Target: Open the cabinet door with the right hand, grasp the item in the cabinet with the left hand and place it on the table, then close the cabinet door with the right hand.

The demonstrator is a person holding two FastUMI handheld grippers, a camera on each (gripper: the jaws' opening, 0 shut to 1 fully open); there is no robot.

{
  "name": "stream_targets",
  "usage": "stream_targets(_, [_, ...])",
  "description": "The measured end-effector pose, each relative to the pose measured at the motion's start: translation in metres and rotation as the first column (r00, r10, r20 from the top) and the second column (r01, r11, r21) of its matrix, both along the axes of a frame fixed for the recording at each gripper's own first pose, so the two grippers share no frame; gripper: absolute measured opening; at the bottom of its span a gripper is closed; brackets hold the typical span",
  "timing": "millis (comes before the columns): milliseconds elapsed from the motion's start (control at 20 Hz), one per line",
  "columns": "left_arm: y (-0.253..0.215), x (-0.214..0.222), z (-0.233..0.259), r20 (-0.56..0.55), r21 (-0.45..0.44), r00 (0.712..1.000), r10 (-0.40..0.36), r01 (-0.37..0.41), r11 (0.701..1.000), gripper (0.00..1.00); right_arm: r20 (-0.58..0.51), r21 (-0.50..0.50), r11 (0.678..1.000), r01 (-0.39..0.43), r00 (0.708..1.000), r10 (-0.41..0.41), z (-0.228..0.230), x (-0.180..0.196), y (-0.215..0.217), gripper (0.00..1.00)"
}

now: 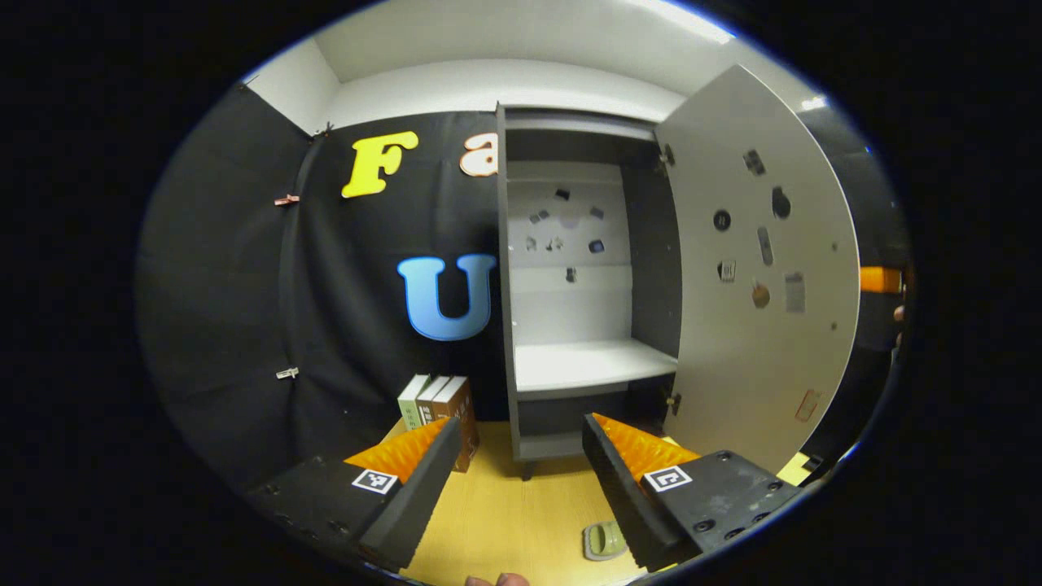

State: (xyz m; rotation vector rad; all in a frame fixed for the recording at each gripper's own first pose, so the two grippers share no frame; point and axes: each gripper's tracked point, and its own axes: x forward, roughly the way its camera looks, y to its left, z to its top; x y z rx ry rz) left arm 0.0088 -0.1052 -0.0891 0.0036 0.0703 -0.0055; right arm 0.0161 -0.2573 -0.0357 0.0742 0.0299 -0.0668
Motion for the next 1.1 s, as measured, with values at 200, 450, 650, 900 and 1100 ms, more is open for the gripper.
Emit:
stream_targets(200, [0.033, -0.01, 0.034, 0.032, -0.021, 0.999, 0.017, -0.016, 1.0, 0.94, -0.014, 0.028, 1.0, -0.006, 1.0, 0.006, -0.004, 0.001, 0.009, 0.98])
stream_targets(450, [0.074, -0.02, 0.03, 0.012, 0.002, 0.997, 0.074, -0.074, 0.997, 0.94, -0.002, 0.006, 1.0, 0.014, 1.0, -0.014, -0.003, -0.003, 0.025, 0.96])
stream_targets(650, [0.095, -0.028, 0.02, -0.012, -0.02, 0.996, 0.085, -0.085, 0.996, 0.94, -0.001, 0.013, 1.0, -0.014, 1.0, 0.014, -0.004, -0.007, 0.052, 0.96])
stream_targets(900, [0.114, -0.034, 0.021, 0.002, -0.008, 0.996, 0.088, -0.088, 0.996, 0.94, 0.008, 0.031, 0.999, -0.015, 1.0, 0.014, -0.003, -0.011, 0.081, 0.96])
stream_targets(1100, [0.119, -0.036, 0.02, 0.001, -0.003, 0.997, 0.079, -0.079, 0.997, 0.94, 0.01, 0.075, 0.997, -0.02, 1.0, 0.02, -0.004, -0.012, 0.104, 0.96])
